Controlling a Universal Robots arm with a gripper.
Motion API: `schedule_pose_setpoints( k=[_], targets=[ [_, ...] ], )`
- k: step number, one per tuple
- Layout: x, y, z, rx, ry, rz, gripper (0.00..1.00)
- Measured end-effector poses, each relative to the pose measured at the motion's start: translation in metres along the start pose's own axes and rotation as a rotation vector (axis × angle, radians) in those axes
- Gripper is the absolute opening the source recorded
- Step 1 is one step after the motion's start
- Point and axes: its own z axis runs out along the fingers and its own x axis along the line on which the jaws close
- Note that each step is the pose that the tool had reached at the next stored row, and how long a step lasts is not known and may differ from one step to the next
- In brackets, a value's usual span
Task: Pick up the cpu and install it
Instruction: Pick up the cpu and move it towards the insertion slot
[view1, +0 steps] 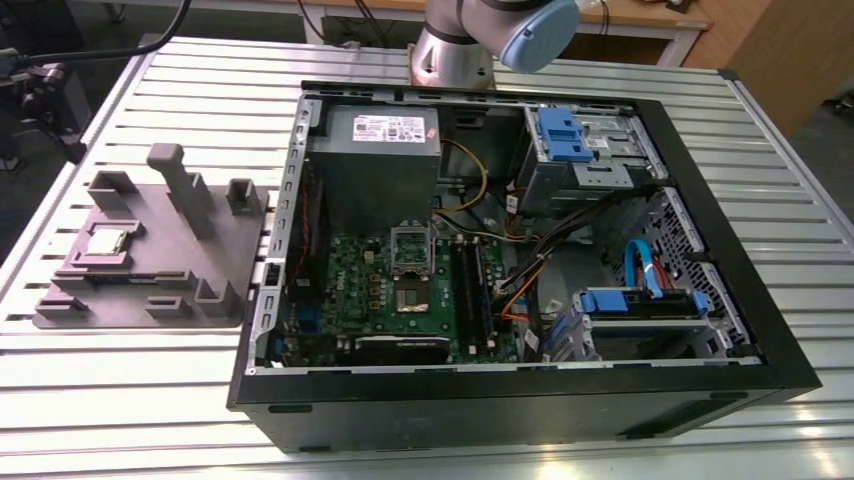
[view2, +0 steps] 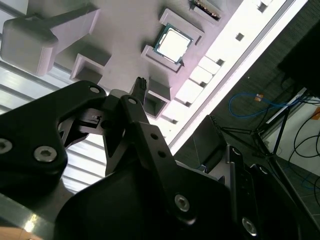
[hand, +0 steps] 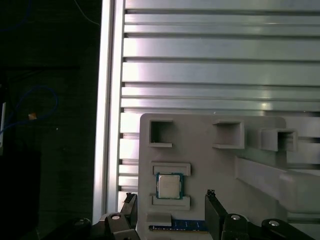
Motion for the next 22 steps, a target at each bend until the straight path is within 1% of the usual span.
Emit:
schedule_pose_setpoints(
  k=[22],
  targets=[
    [-0.0001, -0.0032, 0.0072, -0.0001, -0.0001, 0.0, 0.65]
  ],
)
